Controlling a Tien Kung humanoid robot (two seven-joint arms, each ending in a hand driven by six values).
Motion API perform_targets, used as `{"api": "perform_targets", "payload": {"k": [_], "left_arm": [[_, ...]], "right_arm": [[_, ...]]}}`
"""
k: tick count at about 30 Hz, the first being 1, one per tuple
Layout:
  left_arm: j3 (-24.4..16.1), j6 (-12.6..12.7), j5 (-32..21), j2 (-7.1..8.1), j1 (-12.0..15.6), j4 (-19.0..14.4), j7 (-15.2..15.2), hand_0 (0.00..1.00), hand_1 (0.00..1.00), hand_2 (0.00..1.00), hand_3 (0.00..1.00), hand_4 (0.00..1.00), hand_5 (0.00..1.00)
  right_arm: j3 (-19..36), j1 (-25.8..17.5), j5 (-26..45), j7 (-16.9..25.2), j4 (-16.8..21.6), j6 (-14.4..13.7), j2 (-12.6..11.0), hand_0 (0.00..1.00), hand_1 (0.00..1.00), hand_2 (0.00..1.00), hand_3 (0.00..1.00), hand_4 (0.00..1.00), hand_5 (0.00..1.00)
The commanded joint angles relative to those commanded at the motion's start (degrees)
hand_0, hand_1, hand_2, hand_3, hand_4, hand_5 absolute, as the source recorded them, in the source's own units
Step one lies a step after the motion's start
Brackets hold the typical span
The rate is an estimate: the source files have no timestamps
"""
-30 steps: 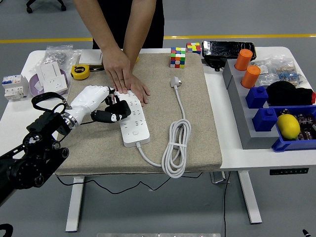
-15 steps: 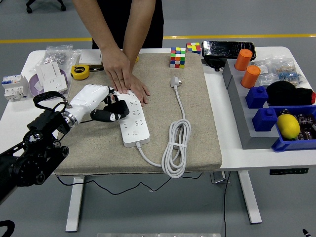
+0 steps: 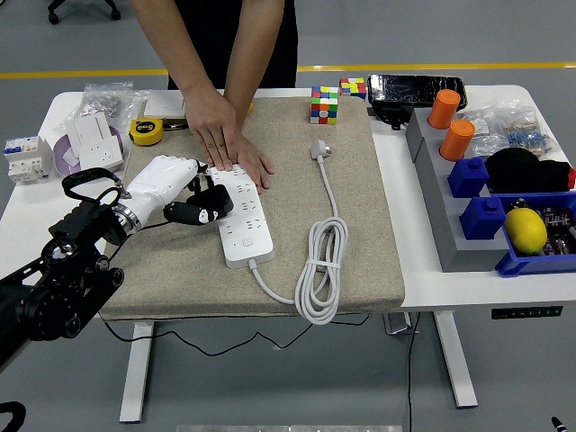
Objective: Pick up the plug,place it near the board,insert it into the board,press the button
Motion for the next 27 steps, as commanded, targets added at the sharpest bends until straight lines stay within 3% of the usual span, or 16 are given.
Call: {"api": "perform_targets", "payload": {"k": [27], "left_arm": [[3.5, 0.37, 1.07, 1.69, -1.13, 0.81, -0.07, 0.565, 0.46, 0.335, 0.342, 0.522, 0.102]], "right_arm": [[-0.25, 0.15, 0.17, 0.0, 0.0, 0.02, -0.38, 0.95, 0.911, 0.851, 0.888, 0.998, 0.998]]}}
